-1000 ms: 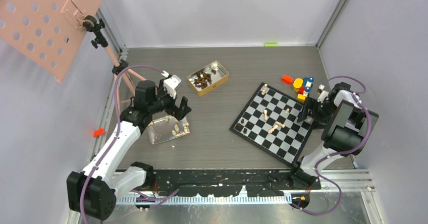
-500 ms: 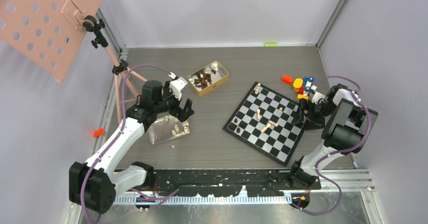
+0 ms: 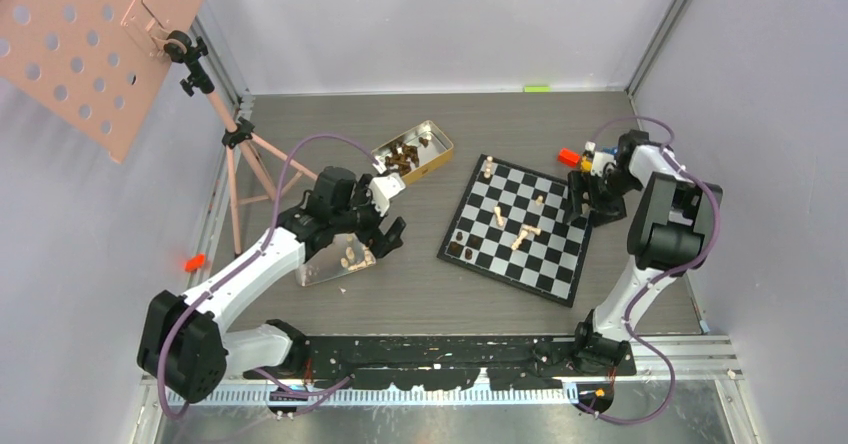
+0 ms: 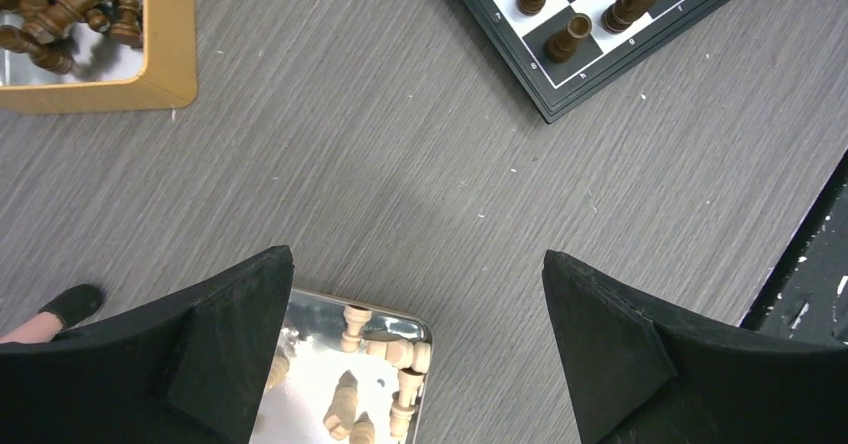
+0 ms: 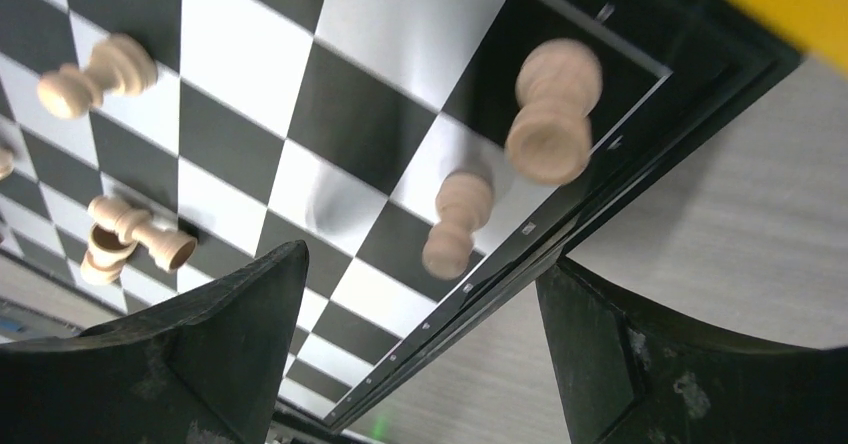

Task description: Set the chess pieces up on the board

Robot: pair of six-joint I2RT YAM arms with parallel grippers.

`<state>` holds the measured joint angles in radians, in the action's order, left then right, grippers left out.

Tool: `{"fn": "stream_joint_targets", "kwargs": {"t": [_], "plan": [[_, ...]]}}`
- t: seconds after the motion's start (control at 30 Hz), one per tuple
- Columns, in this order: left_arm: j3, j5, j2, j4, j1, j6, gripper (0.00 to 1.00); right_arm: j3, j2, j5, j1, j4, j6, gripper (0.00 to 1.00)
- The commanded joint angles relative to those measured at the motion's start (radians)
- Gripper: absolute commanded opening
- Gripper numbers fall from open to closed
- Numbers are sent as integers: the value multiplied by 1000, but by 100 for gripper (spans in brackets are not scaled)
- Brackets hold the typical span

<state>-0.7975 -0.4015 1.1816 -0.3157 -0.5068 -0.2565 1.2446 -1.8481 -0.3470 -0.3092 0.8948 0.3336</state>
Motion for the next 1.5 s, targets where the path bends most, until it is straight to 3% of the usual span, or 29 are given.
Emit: {"fn": "stream_joint_targets", "kwargs": {"t": [0.0,0.23,0.43,0.8,1.17,1.47], "plan": [[-19,17,-35,24,1,-32,100,148,-78,64,55,-43,-22,90],[-45,-54,99,80,-2,-30,98,296,-188,87,88,-16,-42,90],[-98,-237,283,177,-10,75,99,251,-178,77,94,-50,-87,91],[-142,-369,493,228,-73,85,99,196,-142,63,100,-65,-125,91],[-127,-424,558,310,-175,83,99,210,-153,86,125,-61,-151,91],[-68,-436,516,339,-264,43,99,246,-176,111,177,-56,-168,90]]}}
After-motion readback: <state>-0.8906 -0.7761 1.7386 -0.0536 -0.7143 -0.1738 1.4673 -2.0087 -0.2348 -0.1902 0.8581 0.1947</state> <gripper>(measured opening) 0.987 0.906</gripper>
